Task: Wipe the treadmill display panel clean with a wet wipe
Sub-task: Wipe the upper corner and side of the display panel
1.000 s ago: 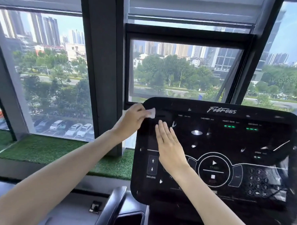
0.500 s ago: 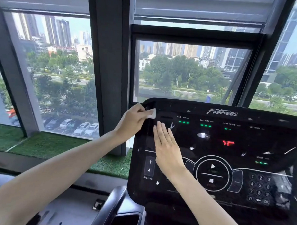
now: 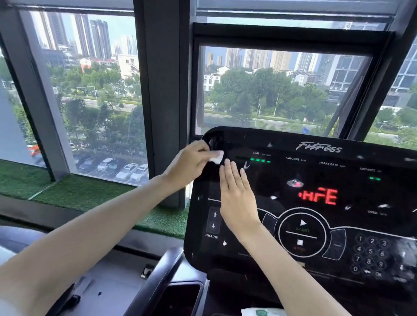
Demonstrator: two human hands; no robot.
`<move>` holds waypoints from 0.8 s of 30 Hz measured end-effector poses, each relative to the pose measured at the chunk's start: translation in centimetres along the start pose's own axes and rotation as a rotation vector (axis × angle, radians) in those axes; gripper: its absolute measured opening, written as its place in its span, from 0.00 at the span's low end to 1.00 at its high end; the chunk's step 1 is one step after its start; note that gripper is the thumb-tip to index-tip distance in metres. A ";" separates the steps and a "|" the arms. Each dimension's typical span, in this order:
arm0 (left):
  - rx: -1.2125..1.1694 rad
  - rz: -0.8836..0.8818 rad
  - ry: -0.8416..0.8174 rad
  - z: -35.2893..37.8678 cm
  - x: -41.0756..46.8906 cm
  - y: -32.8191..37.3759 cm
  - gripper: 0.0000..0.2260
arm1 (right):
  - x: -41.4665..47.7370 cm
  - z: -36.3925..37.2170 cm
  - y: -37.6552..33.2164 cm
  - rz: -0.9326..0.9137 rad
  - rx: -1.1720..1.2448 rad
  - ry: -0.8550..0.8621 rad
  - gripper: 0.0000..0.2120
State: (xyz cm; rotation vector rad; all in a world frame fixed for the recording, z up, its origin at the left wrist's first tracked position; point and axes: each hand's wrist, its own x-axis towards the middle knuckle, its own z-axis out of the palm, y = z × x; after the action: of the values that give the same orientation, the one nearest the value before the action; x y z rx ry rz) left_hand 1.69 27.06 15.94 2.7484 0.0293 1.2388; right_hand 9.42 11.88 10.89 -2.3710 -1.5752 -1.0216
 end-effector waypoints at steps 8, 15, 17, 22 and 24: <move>0.008 0.032 -0.022 1.7 -4.4 1.1 0.13 | -0.3 0.1 0.2 -0.003 0.013 -0.014 0.30; -0.015 -0.106 0.099 1.1 -1.0 0.1 0.14 | -0.2 0.1 0.3 -0.001 0.019 -0.021 0.30; 0.011 -0.057 0.062 1.5 -2.9 0.4 0.13 | -0.3 0.3 0.4 0.001 0.024 -0.016 0.30; 0.061 0.112 -0.132 1.2 -6.5 0.3 0.14 | -0.9 0.3 1.0 -0.062 0.020 -0.047 0.32; 0.060 0.026 -0.036 1.0 -4.2 0.1 0.14 | -0.9 0.1 1.4 -0.066 0.059 -0.017 0.34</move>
State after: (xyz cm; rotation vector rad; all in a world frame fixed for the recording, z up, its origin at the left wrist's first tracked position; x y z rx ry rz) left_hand -0.34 26.52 12.18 2.8306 0.0272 1.2142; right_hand 10.48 10.55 10.60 -2.3098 -1.6764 -0.9554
